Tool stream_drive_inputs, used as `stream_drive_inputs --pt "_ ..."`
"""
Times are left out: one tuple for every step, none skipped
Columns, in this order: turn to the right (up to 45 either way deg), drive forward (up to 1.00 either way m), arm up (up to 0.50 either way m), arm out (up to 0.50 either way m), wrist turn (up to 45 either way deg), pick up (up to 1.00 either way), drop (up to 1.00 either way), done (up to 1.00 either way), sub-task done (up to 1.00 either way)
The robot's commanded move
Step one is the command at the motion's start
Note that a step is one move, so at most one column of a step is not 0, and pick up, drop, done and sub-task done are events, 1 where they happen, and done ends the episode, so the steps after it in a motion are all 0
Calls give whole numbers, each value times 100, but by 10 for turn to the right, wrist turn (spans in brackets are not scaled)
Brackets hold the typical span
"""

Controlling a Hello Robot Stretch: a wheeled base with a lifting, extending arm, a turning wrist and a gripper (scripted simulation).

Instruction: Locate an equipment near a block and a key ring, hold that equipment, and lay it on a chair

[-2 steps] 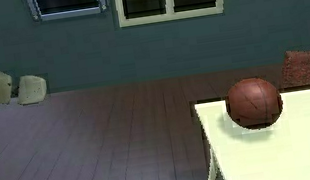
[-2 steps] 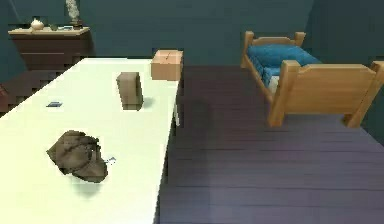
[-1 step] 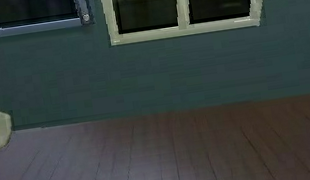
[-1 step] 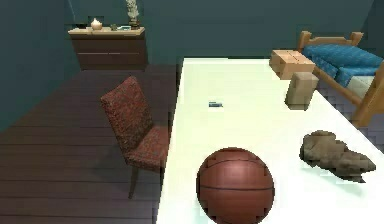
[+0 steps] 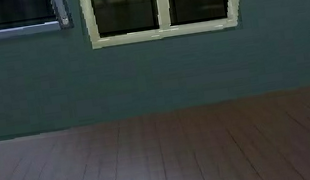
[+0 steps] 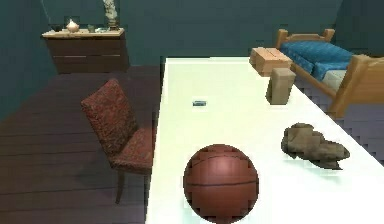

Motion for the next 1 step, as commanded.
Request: stream_drive_inputs --pt "0 15 0 0 0 0 0 0 0"
